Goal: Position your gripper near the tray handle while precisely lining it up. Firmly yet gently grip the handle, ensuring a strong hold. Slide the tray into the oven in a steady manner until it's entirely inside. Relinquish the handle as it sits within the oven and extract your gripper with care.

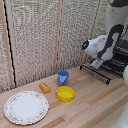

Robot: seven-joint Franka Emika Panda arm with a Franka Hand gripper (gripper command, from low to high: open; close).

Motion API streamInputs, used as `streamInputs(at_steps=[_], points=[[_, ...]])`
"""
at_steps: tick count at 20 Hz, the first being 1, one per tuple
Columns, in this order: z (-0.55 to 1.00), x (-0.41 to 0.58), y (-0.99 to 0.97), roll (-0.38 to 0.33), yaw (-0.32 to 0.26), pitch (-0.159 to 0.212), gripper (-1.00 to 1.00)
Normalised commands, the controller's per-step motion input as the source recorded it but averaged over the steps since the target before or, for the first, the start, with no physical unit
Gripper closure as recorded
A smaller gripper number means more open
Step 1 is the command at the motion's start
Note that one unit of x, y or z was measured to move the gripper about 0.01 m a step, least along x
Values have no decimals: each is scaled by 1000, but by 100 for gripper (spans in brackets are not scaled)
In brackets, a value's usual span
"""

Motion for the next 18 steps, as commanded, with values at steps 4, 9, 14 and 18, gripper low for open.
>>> streamInputs(at_steps=[4, 9, 14, 18], points=[[58, -244, -831, -13, 36, 0, 100], [70, -91, -404, -25, 1, -35, -100], [202, 17, -43, 0, -2, -22, -100], [201, 164, 159, 1, -28, -3, -100]])
